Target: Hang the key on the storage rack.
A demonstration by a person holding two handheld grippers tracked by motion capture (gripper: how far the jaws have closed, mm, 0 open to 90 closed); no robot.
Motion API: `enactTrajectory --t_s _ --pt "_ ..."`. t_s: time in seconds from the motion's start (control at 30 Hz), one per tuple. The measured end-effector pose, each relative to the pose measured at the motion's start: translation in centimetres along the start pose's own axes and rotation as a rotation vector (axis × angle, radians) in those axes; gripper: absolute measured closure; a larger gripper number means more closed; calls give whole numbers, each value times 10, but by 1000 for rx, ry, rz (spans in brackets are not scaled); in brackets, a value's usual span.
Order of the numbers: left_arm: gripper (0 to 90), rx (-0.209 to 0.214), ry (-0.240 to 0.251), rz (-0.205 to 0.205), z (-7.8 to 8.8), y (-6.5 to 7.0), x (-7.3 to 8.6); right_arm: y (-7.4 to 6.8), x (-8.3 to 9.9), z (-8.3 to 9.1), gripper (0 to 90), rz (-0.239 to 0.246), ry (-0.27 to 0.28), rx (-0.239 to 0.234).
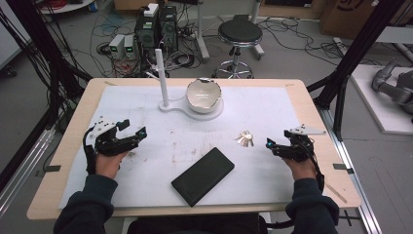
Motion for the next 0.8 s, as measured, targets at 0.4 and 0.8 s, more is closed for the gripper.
enactTrajectory --t_s 0.4,0.8 --pt "238 -11 -4 11 -2 -4 1 5 2 0 206 -20 7 -5" --pt "254 -2 -30 -14 -1 2 6 -20 -4 -16 322 -16 -21 -51"
Point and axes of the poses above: each handheld gripper's, and its own axes: z roughly backward along the jaws, x roughly out of its underside, y roughly to its right, the point moved 9 cm from there along -z, roughly forward along the jaws, and after that the axes turned 3 degrees about z, right-handed, at the moved point
